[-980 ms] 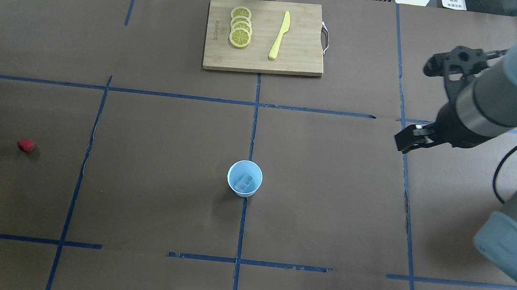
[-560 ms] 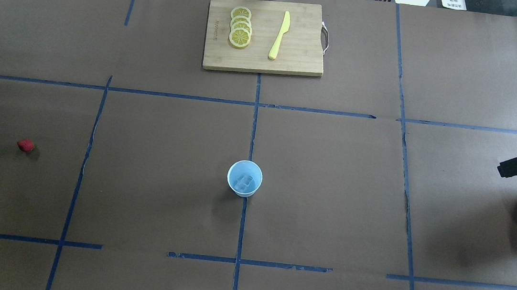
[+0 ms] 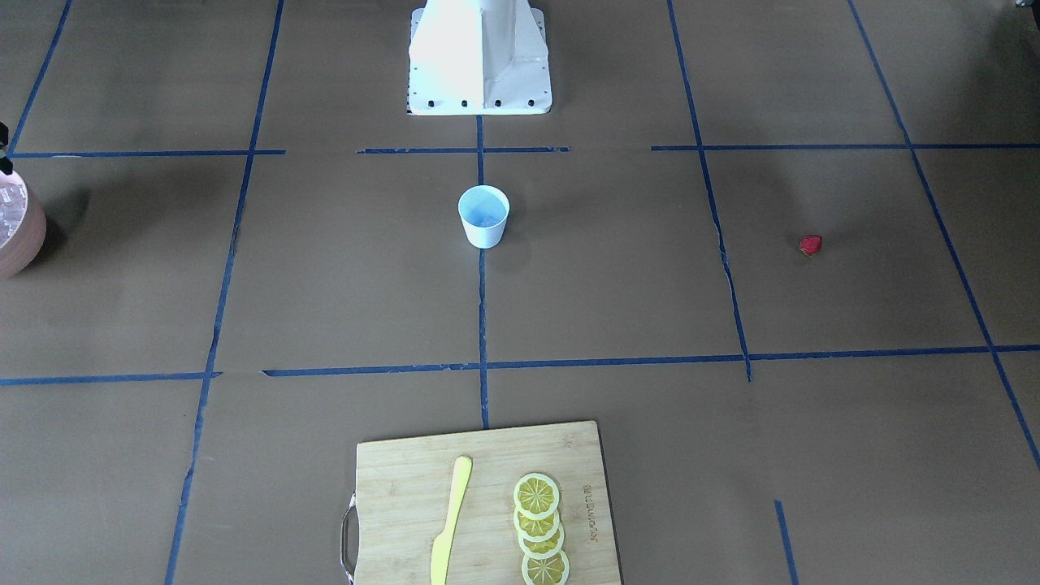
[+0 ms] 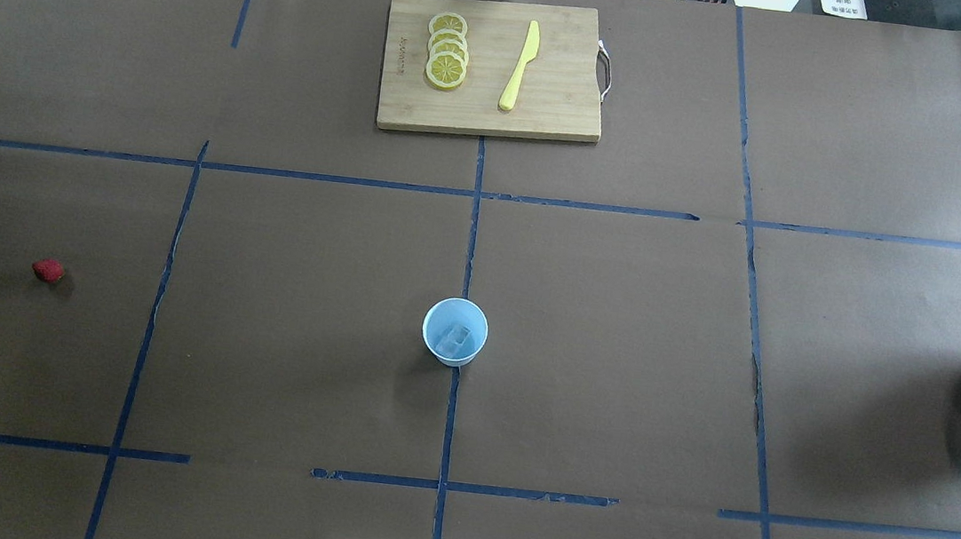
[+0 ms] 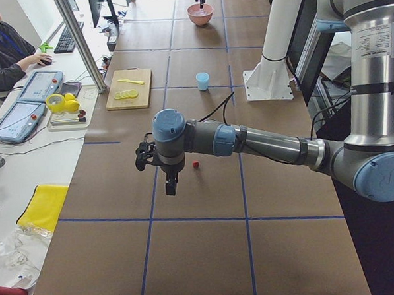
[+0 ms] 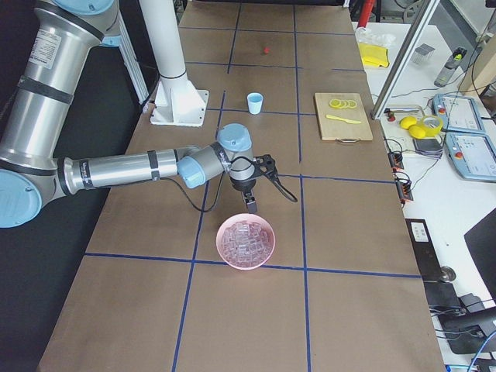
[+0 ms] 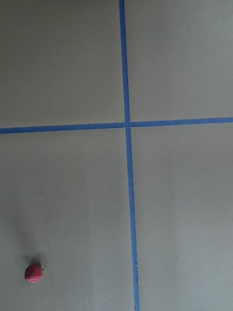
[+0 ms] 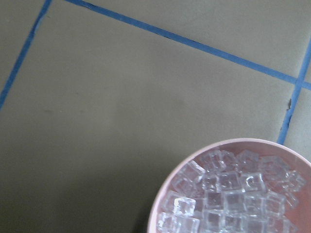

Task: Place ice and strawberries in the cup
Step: 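Reach into the pink bowl for another ice cube with the right gripper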

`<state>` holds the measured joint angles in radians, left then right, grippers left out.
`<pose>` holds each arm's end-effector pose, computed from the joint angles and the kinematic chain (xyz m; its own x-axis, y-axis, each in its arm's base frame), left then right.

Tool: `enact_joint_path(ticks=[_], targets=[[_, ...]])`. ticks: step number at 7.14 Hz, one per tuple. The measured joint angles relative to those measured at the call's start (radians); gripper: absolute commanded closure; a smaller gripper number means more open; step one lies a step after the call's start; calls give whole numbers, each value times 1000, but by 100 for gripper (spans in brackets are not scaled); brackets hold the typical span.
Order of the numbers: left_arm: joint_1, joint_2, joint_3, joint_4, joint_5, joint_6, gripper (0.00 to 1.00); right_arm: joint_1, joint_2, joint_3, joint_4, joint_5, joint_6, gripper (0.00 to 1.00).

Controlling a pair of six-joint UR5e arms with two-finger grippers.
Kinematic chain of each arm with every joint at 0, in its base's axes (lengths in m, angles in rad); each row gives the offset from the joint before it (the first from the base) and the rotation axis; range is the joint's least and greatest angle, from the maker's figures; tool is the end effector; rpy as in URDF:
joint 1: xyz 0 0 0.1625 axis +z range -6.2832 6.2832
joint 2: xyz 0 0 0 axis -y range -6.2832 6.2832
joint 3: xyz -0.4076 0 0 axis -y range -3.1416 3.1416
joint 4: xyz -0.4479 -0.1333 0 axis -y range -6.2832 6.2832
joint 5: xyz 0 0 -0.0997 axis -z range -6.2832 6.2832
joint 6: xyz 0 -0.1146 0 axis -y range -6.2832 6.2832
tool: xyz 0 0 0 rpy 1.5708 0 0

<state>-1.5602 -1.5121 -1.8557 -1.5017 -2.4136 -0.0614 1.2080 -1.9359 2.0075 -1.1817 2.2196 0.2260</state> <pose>-0.0422 -0.5235 0.5287 0.6635 0.0630 -0.7455 0.0303 0.9934 0.1109 -0.0931 -0.4258 0.5487 0.7043 -0.3327 0.6271 0.1642 0.9358 0.3120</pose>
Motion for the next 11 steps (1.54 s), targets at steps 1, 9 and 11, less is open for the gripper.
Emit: enact_joint_path(ticks=[1, 9, 11], targets=[[0, 0, 0, 0, 0, 0, 0, 21, -3, -47, 16, 5, -28, 2], [-1, 0, -20, 0, 0, 0, 0, 28, 33, -228, 11, -23, -50, 25], [0, 1, -25, 0, 0, 0, 0, 16, 36, -244, 11, -43, -50, 28]])
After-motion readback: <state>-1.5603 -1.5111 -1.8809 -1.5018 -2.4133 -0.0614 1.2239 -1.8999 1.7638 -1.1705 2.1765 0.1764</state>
